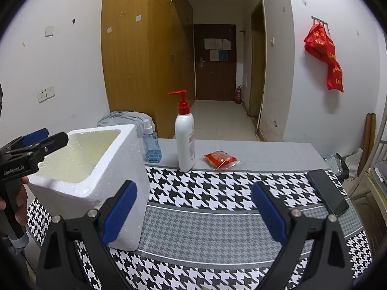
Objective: Organize soft objects
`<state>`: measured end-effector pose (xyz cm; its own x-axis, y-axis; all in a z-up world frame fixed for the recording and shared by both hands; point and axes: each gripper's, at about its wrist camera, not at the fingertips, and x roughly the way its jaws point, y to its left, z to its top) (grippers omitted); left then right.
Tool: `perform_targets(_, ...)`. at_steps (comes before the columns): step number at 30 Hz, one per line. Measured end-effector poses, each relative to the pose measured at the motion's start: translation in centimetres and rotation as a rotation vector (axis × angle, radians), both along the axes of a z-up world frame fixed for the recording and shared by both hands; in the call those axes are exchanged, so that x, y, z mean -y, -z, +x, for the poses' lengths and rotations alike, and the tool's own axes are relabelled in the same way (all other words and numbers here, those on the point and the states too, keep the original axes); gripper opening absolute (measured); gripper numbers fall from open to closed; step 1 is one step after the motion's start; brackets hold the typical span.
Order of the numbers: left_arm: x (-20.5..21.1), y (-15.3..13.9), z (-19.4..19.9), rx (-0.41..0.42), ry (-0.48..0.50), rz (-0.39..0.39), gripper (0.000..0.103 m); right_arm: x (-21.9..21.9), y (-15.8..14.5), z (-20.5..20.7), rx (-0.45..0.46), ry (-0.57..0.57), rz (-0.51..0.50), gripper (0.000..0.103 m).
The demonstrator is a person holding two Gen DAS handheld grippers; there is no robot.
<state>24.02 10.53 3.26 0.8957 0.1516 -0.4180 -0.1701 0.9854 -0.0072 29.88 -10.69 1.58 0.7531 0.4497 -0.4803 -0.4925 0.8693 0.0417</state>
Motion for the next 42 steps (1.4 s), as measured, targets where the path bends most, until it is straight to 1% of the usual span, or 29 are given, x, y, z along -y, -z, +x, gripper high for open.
perform_targets(9, 0.0, -0.3, -1.6, 0.012, -0.013, -0.010, 0.102, 0.4, -0.5, -0.8, 0.010, 0.000, 0.008, 0.098)
perform_targets(14, 0.4, -0.6, -2.8, 0.021, -0.016, -0.004, 0.102, 0.7, -0.9, -1.6, 0.018, -0.001, 0.013, 0.098)
perform_targets(21, 0.6, -1.0, -4.2, 0.028, -0.018, -0.017, 0.102, 1.1, -1.8, -3.3, 0.039, -0.008, 0.016, 0.098)
perform_targets(29, 1.0, -1.6, -6.7, 0.046, -0.027, -0.020, 0.102, 1.8, -2.5, -5.4, 0.058, -0.006, 0.031, 0.098)
perform_targets(42, 2.4, -2.7, -11.6, 0.094, -0.012, -0.027, 0.102, 2.7, -3.4, -9.3, 0.094, -0.029, 0.048, 0.098)
